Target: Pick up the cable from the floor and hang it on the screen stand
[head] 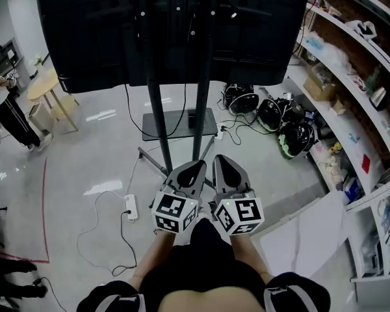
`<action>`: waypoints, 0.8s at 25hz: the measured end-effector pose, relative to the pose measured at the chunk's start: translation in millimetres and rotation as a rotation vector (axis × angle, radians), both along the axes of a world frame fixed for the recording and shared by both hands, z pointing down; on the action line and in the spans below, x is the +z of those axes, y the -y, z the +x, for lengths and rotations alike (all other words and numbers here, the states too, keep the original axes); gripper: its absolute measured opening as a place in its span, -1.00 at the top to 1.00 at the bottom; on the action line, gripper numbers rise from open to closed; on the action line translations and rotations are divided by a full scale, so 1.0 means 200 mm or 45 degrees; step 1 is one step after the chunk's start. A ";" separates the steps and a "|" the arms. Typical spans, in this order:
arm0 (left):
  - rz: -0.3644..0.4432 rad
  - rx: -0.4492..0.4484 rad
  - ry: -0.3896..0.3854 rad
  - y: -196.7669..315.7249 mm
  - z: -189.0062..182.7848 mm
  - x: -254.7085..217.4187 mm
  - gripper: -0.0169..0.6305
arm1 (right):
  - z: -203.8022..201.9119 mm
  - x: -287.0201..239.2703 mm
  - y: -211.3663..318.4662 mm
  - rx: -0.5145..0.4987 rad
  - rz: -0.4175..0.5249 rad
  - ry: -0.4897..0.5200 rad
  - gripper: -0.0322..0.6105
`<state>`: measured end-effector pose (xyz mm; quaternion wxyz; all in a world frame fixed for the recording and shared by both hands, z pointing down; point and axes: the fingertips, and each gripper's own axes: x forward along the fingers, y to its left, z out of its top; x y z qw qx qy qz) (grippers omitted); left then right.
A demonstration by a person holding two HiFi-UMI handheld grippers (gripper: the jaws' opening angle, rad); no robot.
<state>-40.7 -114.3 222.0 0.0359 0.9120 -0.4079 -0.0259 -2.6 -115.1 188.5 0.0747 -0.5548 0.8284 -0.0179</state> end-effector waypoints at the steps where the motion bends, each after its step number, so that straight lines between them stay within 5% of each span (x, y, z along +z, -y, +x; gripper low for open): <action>1: -0.002 -0.002 0.000 0.01 0.00 0.01 0.93 | 0.00 0.00 0.01 0.002 -0.001 -0.002 0.83; 20: -0.046 -0.047 -0.055 0.09 -0.02 0.05 0.93 | 0.12 0.08 0.10 0.053 -0.045 -0.040 0.83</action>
